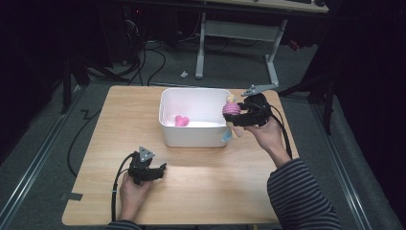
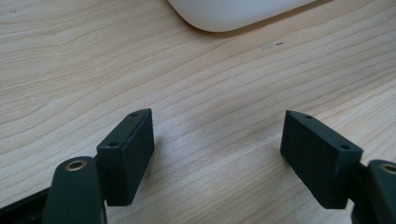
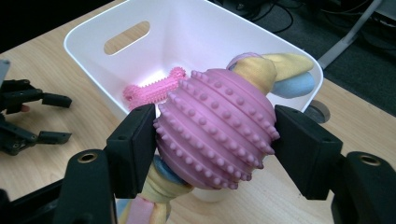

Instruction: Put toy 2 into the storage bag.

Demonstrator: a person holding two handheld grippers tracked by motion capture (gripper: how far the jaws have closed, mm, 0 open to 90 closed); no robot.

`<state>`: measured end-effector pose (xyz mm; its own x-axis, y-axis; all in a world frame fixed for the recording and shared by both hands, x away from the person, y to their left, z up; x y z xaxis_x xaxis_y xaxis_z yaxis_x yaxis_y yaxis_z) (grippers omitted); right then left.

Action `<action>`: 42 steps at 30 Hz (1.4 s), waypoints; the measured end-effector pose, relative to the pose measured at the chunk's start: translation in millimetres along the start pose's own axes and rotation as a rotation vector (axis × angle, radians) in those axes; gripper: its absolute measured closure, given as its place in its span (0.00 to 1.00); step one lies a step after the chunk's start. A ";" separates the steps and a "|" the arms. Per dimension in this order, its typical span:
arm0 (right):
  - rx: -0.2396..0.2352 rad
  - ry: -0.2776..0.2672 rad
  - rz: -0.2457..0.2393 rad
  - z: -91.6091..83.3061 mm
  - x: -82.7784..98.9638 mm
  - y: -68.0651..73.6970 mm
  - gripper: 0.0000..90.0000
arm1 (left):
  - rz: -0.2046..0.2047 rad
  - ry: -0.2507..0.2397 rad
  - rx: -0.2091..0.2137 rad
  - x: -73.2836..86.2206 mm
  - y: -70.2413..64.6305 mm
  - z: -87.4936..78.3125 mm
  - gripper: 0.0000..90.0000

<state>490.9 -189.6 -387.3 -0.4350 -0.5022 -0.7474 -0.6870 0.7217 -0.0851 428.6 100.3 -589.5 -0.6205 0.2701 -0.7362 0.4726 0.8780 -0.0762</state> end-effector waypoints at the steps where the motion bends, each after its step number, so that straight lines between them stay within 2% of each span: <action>1: 0.002 0.004 0.000 1.8 -1.7 -0.9 0.37 | 0.000 0.000 0.000 0.0 0.0 0.0 0.29; 10: 0.011 0.026 -0.005 21.8 -14.4 -5.0 0.37 | 0.001 0.000 0.000 0.0 0.1 0.0 0.29; 20: 0.016 0.045 0.021 43.5 -25.4 -11.3 0.37 | 0.001 0.001 0.001 0.0 0.1 -0.1 0.29; 37: -0.035 0.116 0.010 84.9 -22.2 1.6 0.37 | 0.002 0.000 0.001 0.0 0.1 -0.1 0.29; 39: -0.041 0.130 -0.015 89.0 -20.6 4.3 0.37 | 0.001 0.000 0.001 0.0 0.0 -0.1 0.29; 42: -0.056 0.145 -0.027 93.6 -19.3 9.6 0.37 | -0.001 0.000 0.002 0.1 -0.1 -0.1 0.29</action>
<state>547.2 -128.3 -435.4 -0.4926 -0.5876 -0.6420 -0.7295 0.6811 -0.0636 428.5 100.2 -589.5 -0.6211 0.2697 -0.7358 0.4731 0.8775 -0.0778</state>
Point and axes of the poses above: each handheld gripper's, and its own axes: z roughly forward along the jaws, x roughly out of its underside, y roughly to its left, the point moved 8 cm from there along z, roughly forward along the jaws, and after that the axes turned 5 degrees about -z, right-handed, at the moved point
